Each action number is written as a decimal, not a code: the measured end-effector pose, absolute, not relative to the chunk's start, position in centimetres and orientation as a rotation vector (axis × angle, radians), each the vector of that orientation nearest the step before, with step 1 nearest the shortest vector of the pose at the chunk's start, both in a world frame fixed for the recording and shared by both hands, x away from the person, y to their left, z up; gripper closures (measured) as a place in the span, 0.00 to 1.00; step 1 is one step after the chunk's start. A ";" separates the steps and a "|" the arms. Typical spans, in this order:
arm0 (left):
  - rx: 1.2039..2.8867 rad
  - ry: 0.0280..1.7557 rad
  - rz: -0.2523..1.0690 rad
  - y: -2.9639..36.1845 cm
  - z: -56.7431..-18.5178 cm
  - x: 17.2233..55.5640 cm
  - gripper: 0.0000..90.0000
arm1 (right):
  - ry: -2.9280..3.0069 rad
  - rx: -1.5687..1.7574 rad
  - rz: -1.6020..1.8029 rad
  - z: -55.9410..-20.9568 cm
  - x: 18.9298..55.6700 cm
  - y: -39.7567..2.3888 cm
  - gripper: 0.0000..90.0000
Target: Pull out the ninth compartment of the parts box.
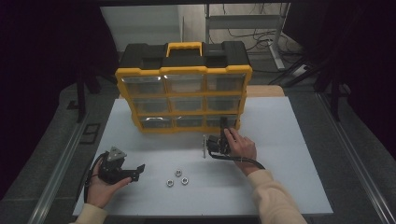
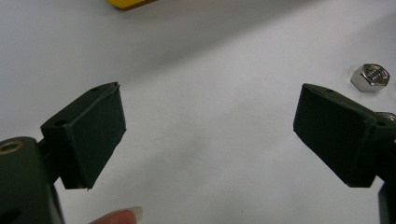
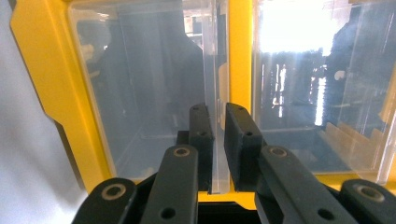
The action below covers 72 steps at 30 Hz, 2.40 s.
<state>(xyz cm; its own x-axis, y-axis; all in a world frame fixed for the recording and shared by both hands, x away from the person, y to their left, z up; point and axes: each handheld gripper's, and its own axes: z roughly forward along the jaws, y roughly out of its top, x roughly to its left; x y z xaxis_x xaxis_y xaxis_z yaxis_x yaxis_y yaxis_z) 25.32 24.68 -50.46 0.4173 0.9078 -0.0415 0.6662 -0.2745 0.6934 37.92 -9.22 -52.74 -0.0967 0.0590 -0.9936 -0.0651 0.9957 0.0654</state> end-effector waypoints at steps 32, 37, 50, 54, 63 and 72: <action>2.036 1.329 0.485 24.7 -50.5 25.3 0.11 | 1.656 -0.022 0.100 -52.7 37.0 -9.4 0.92; 2.035 1.330 0.485 24.7 -50.5 25.3 0.11 | 1.657 -0.025 0.100 -52.7 37.0 -9.5 0.92; 2.039 1.329 0.482 24.7 -50.5 25.3 0.11 | 1.654 -0.013 0.114 -52.8 36.6 -9.6 0.92; 2.040 1.328 0.482 24.6 -50.5 25.3 0.11 | 1.653 -0.013 0.113 -52.8 36.4 -9.6 0.92; 2.037 1.327 0.480 24.6 -50.5 25.3 0.11 | 1.640 -0.013 0.116 -52.9 35.9 -9.7 0.92; 2.041 1.325 0.481 24.6 -50.5 25.3 0.11 | 1.647 -0.023 0.108 -52.7 35.3 -9.8 0.92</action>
<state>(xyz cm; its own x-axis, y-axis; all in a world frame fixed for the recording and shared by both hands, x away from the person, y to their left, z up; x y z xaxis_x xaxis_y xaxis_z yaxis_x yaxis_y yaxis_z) 25.34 24.58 -50.49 0.4221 0.9056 -0.0424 0.6676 -0.2788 0.6903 35.29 -9.80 -52.74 -0.0792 0.0503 -0.9956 -0.0797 0.9952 0.0566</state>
